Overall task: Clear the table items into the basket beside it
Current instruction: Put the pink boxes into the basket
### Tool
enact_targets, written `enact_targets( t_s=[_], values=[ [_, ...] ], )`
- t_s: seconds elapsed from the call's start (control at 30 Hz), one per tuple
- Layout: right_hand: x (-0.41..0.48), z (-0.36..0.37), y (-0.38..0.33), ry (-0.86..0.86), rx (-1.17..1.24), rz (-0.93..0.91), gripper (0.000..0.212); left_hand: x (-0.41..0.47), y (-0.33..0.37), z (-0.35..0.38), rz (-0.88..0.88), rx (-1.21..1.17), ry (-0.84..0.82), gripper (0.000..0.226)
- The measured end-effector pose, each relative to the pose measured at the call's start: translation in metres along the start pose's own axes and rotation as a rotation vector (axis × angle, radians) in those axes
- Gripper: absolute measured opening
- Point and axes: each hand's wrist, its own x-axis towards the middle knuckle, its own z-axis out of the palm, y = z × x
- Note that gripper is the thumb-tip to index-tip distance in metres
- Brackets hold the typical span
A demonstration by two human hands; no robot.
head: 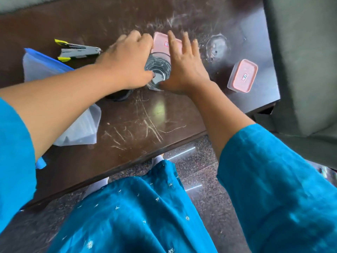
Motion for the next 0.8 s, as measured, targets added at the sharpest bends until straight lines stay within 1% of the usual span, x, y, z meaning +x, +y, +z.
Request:
enact_targets(
  t_s=[0.03, 0.17, 0.3, 0.4, 0.47, 0.53, 0.67, 0.8],
  values=[
    [0.005, 0.003, -0.001, -0.004, 0.019, 0.000, 0.108, 0.005, 0.002, 0.004, -0.014, 0.009, -0.014, 0.056],
    [0.018, 0.008, -0.003, 0.012, 0.083, 0.030, 0.087, 0.020, 0.007, 0.009, -0.036, 0.005, -0.007, 0.052],
    [0.022, 0.004, 0.007, -0.011, 0.330, 0.005, 0.078, 0.036, 0.006, 0.009, -0.066, -0.030, 0.022, 0.046],
    [0.021, 0.000, 0.014, 0.086, 0.545, -0.022, 0.073, 0.053, 0.002, 0.012, -0.111, -0.038, -0.001, 0.044],
    [0.023, 0.001, 0.018, 0.170, 0.663, 0.000, 0.059, 0.066, 0.000, 0.015, -0.162, -0.048, -0.041, 0.044],
    [0.027, 0.003, 0.022, 0.203, 0.694, 0.034, 0.051, 0.076, -0.001, 0.019, -0.204, -0.054, -0.076, 0.045],
    [0.035, 0.008, 0.027, 0.203, 0.666, 0.047, 0.052, 0.089, -0.001, 0.027, -0.254, -0.163, -0.101, 0.048],
    [0.040, 0.011, 0.030, 0.244, 0.684, 0.117, 0.047, 0.097, -0.002, 0.031, -0.267, -0.279, -0.101, 0.052]
  ],
)
